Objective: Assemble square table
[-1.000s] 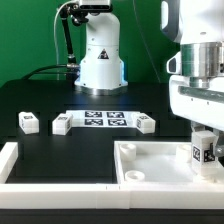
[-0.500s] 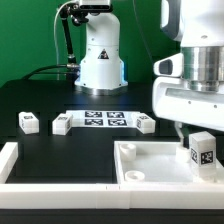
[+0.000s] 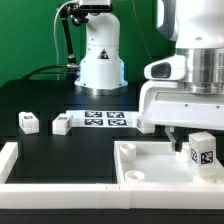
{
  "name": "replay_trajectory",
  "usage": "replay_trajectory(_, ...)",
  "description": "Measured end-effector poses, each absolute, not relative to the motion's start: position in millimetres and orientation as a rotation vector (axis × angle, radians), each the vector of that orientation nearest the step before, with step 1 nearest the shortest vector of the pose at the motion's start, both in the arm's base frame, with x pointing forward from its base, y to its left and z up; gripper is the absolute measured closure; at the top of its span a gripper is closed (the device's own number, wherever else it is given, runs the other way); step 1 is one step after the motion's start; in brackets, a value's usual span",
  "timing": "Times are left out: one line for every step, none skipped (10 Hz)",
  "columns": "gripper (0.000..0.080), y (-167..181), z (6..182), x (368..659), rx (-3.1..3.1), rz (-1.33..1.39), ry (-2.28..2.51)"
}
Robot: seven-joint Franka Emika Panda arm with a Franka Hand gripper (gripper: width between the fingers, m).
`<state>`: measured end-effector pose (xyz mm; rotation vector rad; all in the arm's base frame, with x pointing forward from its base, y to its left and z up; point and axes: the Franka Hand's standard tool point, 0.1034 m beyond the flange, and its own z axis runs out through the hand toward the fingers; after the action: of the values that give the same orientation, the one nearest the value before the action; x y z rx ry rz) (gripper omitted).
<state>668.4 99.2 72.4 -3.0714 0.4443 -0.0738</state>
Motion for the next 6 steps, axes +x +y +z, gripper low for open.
replay_trajectory(0.0151,103.2,77.3,673.8,-3.106,-0.093,0.275)
replay_trajectory(0.0151,105.2,78.0,675.8,-3.106,-0.114,0.232)
replay_trajectory(0.0278,104.2,76.9,675.1,-3.096,-0.109,0.32)
replay_trajectory(0.0278,103.9,76.8,675.1,-3.095,-0.109,0.338)
replay_trajectory(0.0419,104.2,76.7,675.1,-3.084,-0.107,0.412)
replay_trajectory(0.0514,104.4,76.6,675.0,-3.067,-0.106,0.507)
